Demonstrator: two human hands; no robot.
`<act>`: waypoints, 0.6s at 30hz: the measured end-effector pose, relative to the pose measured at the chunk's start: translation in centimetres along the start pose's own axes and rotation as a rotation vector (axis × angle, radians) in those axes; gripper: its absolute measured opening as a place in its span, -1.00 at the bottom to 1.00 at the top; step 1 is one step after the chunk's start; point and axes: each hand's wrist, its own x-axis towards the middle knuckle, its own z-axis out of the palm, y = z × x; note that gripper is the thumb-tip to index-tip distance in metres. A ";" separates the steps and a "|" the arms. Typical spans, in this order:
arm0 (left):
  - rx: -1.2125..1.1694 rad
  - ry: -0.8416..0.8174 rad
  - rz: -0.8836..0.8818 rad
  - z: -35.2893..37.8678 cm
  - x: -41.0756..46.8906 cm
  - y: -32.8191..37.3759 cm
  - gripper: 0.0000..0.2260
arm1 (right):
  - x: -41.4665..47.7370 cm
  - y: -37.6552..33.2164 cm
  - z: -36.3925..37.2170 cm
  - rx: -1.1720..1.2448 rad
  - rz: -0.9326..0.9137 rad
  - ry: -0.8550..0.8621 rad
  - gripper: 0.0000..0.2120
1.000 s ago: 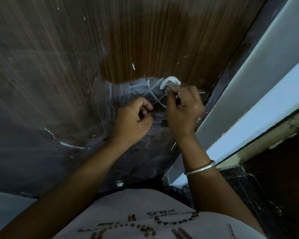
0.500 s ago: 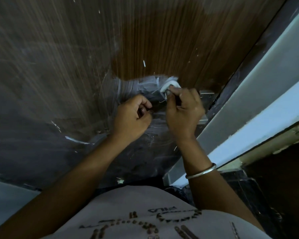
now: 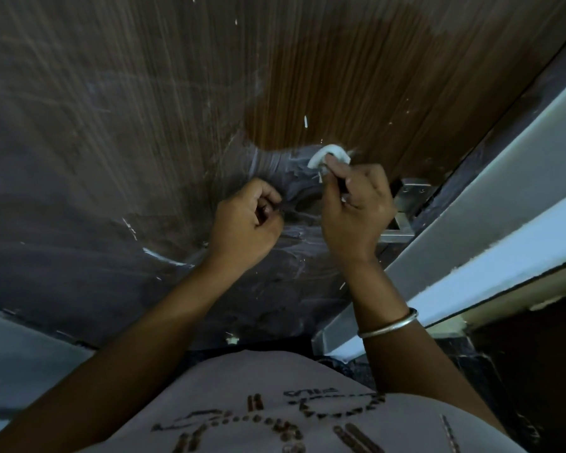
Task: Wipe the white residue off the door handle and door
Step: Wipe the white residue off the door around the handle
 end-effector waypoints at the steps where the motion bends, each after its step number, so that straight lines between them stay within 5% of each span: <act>1: -0.001 0.010 0.004 -0.1 -0.1 -0.1 -0.81 | 0.2 0.4 -0.3 -0.007 0.022 0.021 -0.80; 8: -0.028 0.055 -0.013 -1.2 -0.6 -0.9 -0.68 | 0.3 0.1 -0.2 0.027 0.131 0.147 -0.83; 15: -0.032 0.043 -0.011 -1.4 -0.8 -0.9 -0.65 | -2.4 -3.9 2.2 -0.042 -0.179 -0.349 -0.69; 18: -0.024 0.055 -0.028 -1.6 -1.0 -1.2 -0.66 | -2.5 -4.0 2.2 -0.015 -0.106 -0.402 -0.70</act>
